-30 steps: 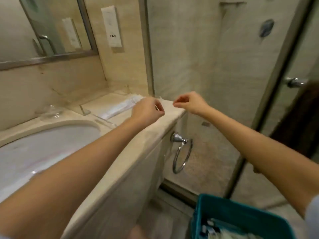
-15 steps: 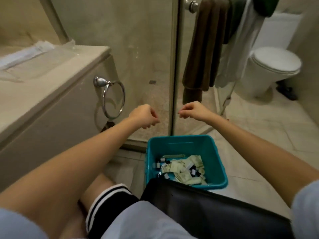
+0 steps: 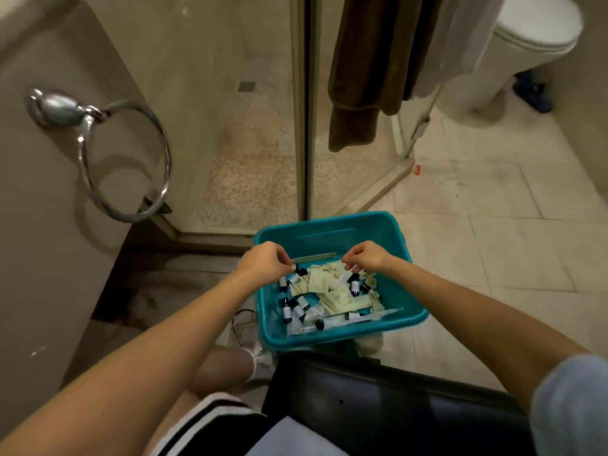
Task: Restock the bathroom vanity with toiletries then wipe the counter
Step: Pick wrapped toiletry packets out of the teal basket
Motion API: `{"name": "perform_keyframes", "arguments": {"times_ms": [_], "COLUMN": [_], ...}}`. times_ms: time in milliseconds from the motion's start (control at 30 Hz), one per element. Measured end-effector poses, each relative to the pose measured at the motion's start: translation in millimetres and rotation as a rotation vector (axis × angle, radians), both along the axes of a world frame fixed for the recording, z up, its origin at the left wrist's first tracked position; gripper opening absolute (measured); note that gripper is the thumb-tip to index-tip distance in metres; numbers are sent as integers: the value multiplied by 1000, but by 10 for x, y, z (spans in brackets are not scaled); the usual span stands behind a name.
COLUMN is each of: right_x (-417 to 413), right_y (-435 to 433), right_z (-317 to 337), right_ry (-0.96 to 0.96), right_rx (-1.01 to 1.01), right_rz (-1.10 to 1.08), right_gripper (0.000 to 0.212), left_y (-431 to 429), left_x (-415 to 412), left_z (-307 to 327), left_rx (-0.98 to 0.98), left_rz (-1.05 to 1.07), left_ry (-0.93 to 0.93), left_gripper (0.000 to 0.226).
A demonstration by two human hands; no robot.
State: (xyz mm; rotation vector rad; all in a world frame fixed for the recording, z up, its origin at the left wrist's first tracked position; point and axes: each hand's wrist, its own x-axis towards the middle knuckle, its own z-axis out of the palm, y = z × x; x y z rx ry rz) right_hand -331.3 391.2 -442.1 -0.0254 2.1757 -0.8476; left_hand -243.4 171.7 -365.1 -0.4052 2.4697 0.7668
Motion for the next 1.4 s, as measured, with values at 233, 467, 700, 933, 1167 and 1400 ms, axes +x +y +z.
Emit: {"name": "perform_keyframes", "arguments": {"times_ms": [233,467,700,933,1167,1400], "right_x": [88,90,482,355,327,243], "right_y": [-247,-236,216,596,849,897], "right_z": [-808,-1006,-940,-1274,-1682,-2026], "right_ry": [-164,-118,-13,100,-65,-197], "right_rx": [120,371,665,604,621,664], "right_rz": [-52,22,229,330,398,388], "right_gripper": [23,29,28,45,54,52], "left_y": [-200,-187,125,524,602,719], "left_x": [-75,-186,132,436,518,456], "left_z": [-914,-1215,-1237,-1530,-1766,-2006], "left_rx": [73,82,84,90,82,156], "left_rz": [64,-24,-96,91,200,263], "left_ry": [-111,-146,-196,-101,-162,-270], "left_gripper": [21,30,38,36,41,44]}}
